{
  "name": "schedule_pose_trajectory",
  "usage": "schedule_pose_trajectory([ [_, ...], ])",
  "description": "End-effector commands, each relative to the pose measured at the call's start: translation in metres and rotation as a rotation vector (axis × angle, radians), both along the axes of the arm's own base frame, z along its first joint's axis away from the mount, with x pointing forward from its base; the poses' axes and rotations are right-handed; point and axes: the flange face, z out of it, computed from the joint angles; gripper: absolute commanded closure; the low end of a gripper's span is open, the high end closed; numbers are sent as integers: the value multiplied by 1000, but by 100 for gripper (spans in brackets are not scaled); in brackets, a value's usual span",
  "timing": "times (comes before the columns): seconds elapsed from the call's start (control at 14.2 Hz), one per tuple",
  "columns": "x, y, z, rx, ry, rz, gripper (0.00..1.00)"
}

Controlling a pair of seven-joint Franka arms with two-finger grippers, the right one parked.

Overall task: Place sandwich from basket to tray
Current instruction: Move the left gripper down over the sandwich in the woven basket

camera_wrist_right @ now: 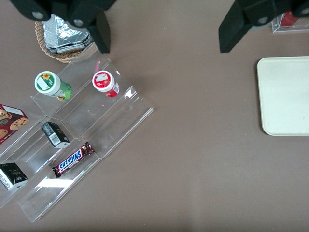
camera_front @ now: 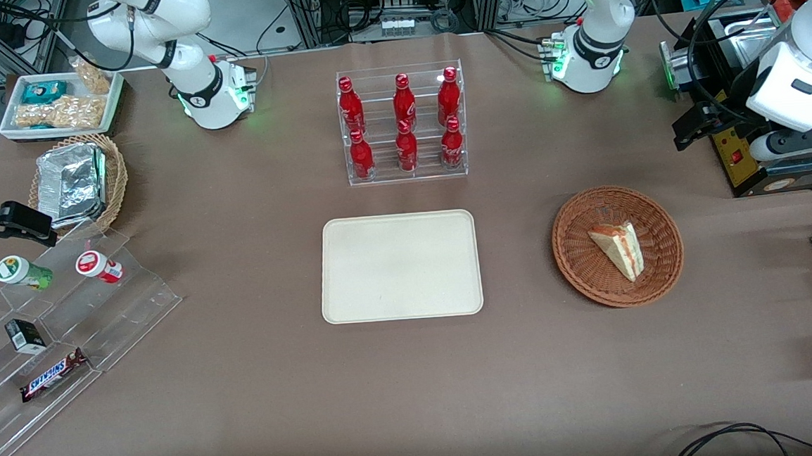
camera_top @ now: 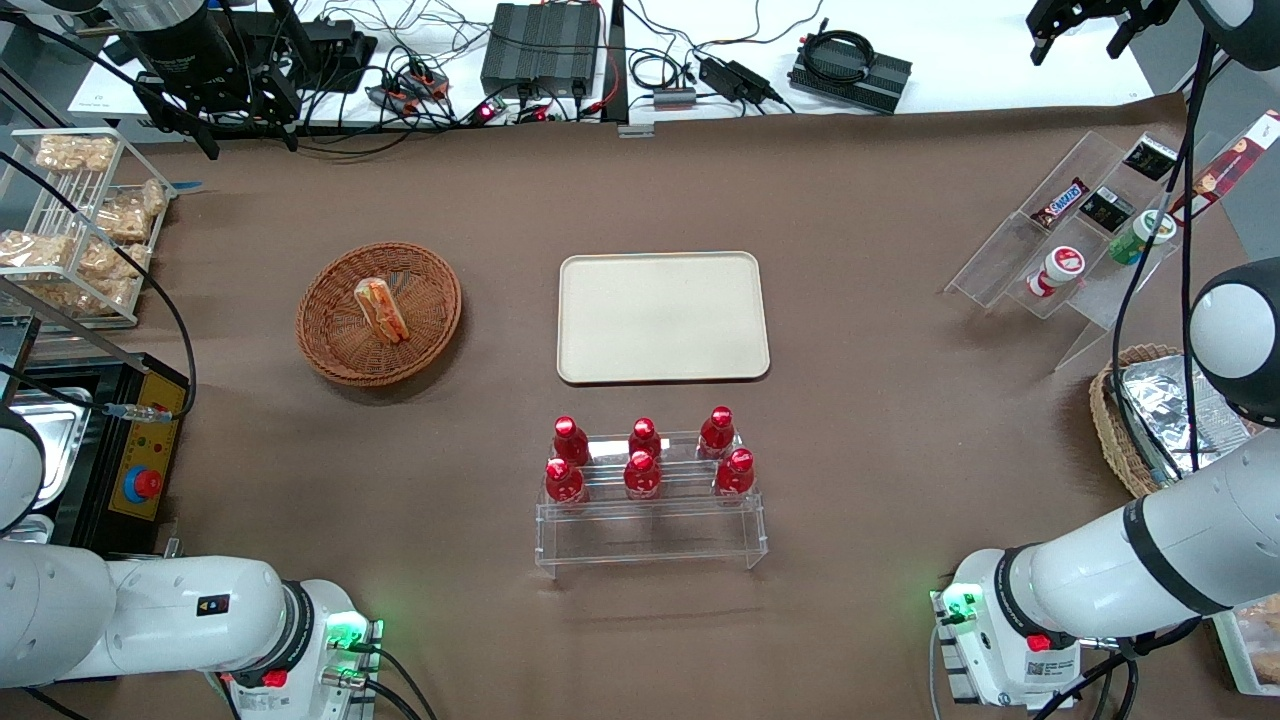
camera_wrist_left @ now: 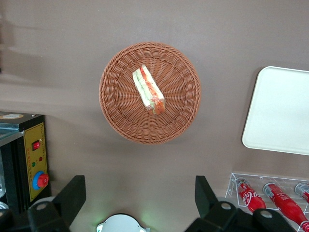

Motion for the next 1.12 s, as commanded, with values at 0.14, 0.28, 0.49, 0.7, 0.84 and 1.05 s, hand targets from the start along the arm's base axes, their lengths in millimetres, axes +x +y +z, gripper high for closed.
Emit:
schedule_pose_trajectory([
  [0.14,-4,0,0,12,11,10,0],
  [0.28,2,2,-13,16,38,12,0],
  [0.49,16,17,-72,26,197,80,0],
  [0.7,46,16,-130,35,221,264,0],
  [0.84,48,13,-181,37,192,334,0],
  [1.05,27,13,-253,53,137,495,0],
])
